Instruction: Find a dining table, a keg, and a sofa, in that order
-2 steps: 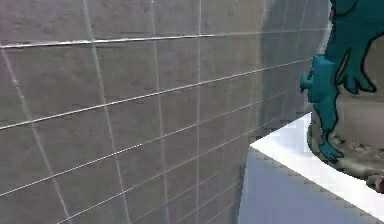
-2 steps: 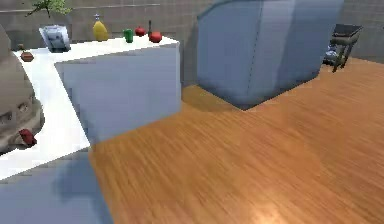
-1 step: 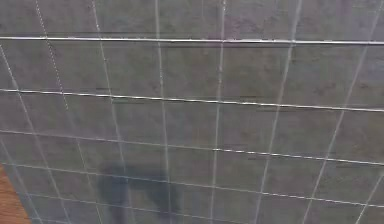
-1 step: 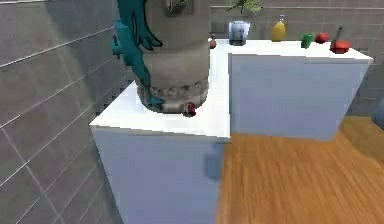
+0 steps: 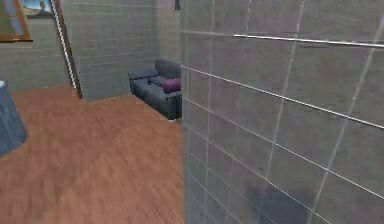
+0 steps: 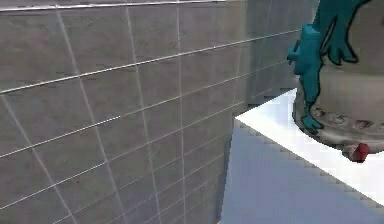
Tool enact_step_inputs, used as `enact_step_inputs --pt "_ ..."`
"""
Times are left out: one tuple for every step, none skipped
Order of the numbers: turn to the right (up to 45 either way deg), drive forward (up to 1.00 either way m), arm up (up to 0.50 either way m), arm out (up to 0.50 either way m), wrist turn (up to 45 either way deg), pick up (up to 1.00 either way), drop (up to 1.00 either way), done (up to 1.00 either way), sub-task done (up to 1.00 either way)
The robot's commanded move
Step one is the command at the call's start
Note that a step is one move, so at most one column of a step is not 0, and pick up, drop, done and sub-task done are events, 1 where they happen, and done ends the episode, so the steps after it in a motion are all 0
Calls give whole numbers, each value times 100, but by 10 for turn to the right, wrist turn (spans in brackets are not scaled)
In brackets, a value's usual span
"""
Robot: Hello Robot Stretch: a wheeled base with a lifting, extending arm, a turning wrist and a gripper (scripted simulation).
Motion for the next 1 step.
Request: enact_step_inputs --pt "-330 0 0 0 0 0 0 0 0"
